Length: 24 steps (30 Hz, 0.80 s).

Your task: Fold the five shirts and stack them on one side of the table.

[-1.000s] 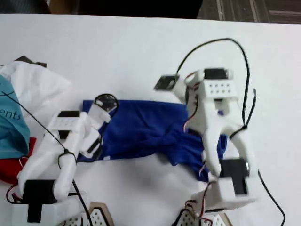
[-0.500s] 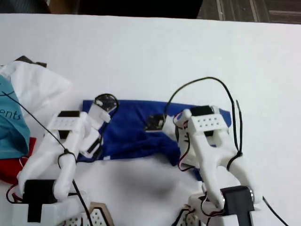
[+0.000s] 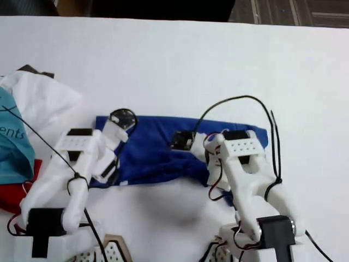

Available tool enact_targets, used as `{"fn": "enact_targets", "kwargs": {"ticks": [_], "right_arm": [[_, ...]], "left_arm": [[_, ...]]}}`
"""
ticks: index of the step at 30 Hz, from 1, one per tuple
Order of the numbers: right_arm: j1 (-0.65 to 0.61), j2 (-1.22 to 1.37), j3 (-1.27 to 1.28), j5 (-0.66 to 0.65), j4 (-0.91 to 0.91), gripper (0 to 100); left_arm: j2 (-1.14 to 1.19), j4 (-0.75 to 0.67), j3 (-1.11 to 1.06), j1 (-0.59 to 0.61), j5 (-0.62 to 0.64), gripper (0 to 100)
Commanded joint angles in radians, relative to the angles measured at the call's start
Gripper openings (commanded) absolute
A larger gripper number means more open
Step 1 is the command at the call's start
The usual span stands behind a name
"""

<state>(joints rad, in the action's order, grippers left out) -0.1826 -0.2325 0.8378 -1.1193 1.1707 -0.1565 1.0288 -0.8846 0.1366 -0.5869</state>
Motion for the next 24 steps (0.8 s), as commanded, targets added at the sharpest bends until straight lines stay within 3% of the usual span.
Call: {"fn": "enact_targets", "kwargs": {"ticks": [1, 7, 12, 19, 24], "right_arm": [[0.071, -0.051, -0.103, 0.003, 0.025, 1.9], [0.102, -0.044, -0.29, 0.0, 0.124, 2.2], [0.076, -0.01, -0.345, 0.002, 0.093, 2.1], [0.065, 0.232, -0.42, 0.003, 0.031, 3.0], [0.068, 0.318, -0.512, 0.044, 0.077, 17.3]], "left_arm": [[-0.002, -0.068, 0.002, 0.008, -0.003, 16], [-0.002, -0.068, 0.002, 0.008, -0.003, 16], [-0.002, -0.068, 0.002, 0.008, -0.003, 16], [-0.002, -0.068, 0.002, 0.008, -0.003, 16], [-0.002, -0.068, 0.002, 0.008, -0.003, 16]]}}
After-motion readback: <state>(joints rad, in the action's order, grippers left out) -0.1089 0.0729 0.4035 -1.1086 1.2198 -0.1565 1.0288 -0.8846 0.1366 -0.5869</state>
